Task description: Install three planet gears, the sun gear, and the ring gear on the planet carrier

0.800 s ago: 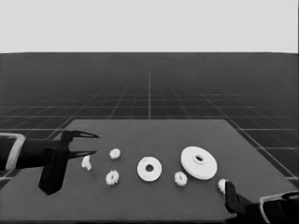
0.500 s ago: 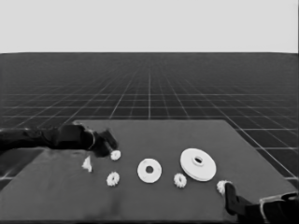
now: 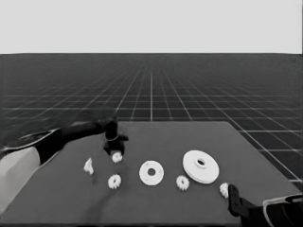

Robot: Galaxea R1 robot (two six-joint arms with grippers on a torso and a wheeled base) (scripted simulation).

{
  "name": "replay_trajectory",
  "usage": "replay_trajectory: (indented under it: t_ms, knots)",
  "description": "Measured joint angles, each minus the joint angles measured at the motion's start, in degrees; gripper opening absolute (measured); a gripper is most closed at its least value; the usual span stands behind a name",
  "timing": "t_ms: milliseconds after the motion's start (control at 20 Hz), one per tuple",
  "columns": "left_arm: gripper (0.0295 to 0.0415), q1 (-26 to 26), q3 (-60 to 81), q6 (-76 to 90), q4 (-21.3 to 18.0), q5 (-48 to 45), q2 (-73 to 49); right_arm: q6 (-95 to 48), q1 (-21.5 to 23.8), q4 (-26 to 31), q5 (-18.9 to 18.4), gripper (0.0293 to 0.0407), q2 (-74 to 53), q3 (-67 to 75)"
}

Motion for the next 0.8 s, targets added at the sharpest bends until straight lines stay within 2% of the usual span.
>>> replay_trajectory:
  t_ms: [150,400,500,800]
  knots:
    - [0.0385,2.8,-4.5,2.0,1.2,-2.3,1.9,0.0,0.0,0.0,0.0,0.0385,0.0,0.0]
    - [0.0385,3.2,-5.6,2.5,1.3,-2.8,2.4,0.0,0.0,0.0,0.0,0.0385,0.0,0.0]
    - [0.0315,3.2,-5.8,2.6,1.4,-2.8,2.3,0.0,0.0,0.0,0.0,0.0385,0.0,0.0]
    - [0.0312,3.2,-5.8,2.6,1.4,-2.8,2.3,0.0,0.0,0.0,0.0,0.0385,0.0,0.0]
